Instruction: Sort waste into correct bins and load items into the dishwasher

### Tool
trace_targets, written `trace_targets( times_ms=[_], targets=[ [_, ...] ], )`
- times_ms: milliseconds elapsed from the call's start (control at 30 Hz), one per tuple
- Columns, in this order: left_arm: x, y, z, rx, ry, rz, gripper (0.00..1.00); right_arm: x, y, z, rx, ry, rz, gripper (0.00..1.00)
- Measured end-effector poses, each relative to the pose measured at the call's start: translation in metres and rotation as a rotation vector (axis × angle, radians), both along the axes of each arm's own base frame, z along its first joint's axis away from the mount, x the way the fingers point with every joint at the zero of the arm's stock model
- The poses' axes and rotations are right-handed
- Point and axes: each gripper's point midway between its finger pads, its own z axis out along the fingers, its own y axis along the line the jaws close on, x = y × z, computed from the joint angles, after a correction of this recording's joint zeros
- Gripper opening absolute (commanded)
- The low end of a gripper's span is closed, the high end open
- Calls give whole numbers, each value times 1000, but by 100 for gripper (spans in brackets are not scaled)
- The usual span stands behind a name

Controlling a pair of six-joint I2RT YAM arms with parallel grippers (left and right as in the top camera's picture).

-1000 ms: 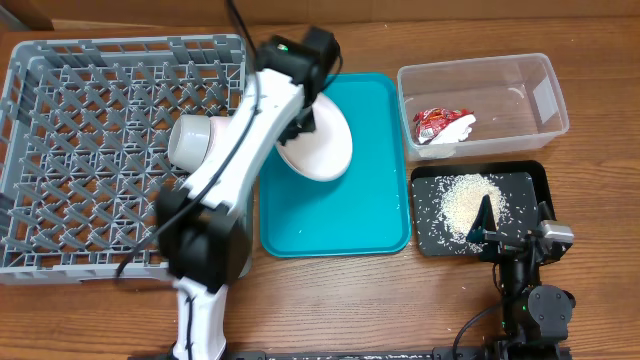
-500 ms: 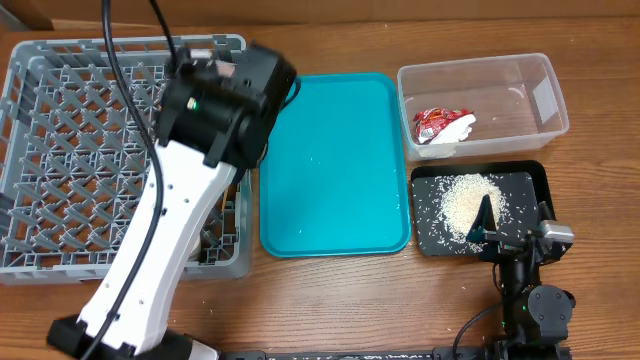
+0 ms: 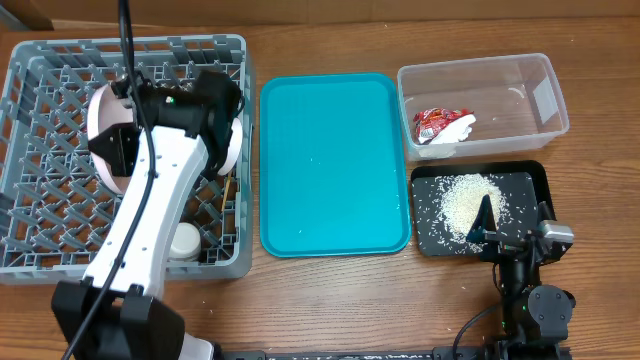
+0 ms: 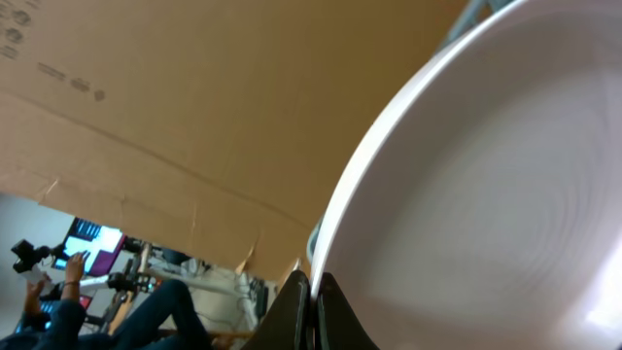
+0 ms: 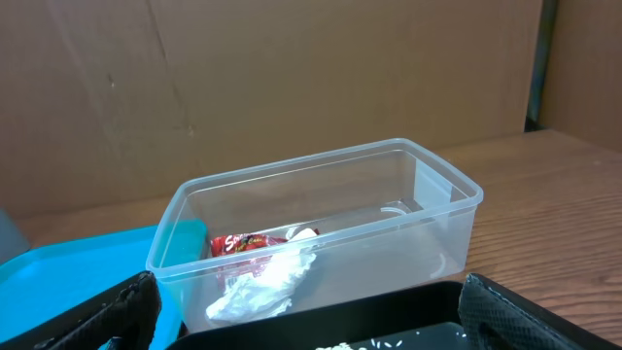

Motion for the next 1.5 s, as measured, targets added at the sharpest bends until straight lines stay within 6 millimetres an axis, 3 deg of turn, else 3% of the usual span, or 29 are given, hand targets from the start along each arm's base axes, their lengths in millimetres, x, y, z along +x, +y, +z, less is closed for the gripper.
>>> trace_targets(
  times_ms=[133, 400, 500, 533, 600, 667, 733, 900, 1000, 1100, 1167, 1267, 1333, 1500],
  targets=[
    [15, 11, -6, 40, -42, 33, 4, 0, 0, 0, 0, 0, 0, 100],
    [39, 19, -53, 62, 100, 57, 4, 0, 0, 0, 0, -1, 0, 100],
    [43, 15, -62, 66, 124, 49, 4, 0, 0, 0, 0, 0, 0, 100],
    [44, 14, -63, 66, 127, 45, 11, 0, 0, 0, 0, 0, 0, 100],
    [46, 10, -63, 68, 129, 34, 48, 0, 0, 0, 0, -1, 0, 100],
    [47, 6, -63, 69, 129, 22, 70, 0, 0, 0, 0, 0, 0, 100],
    [47, 1, -62, 72, 143, 8, 84, 0, 0, 0, 0, 0, 0, 100],
    [49, -17, -62, 59, 143, -39, 97, 0, 0, 0, 0, 0, 0, 100],
    [50, -35, -52, -1, 92, -82, 100, 0, 0, 0, 0, 0, 0, 100],
    [47, -58, -27, -118, -17, -143, 100, 0, 0, 0, 0, 0, 0, 100],
    [39, -77, -2, -264, -115, -207, 100, 0, 0, 0, 0, 0, 0, 100],
    [26, -101, 16, -476, -196, -297, 100, 0, 0, 0, 0, 0, -1, 100],
    [14, -122, 30, -612, -251, -379, 100, 0, 0, 0, 0, 0, 0, 100],
    [-16, -193, 67, -964, -352, -665, 100, 0, 0, 0, 0, 0, 0, 100]
  ],
)
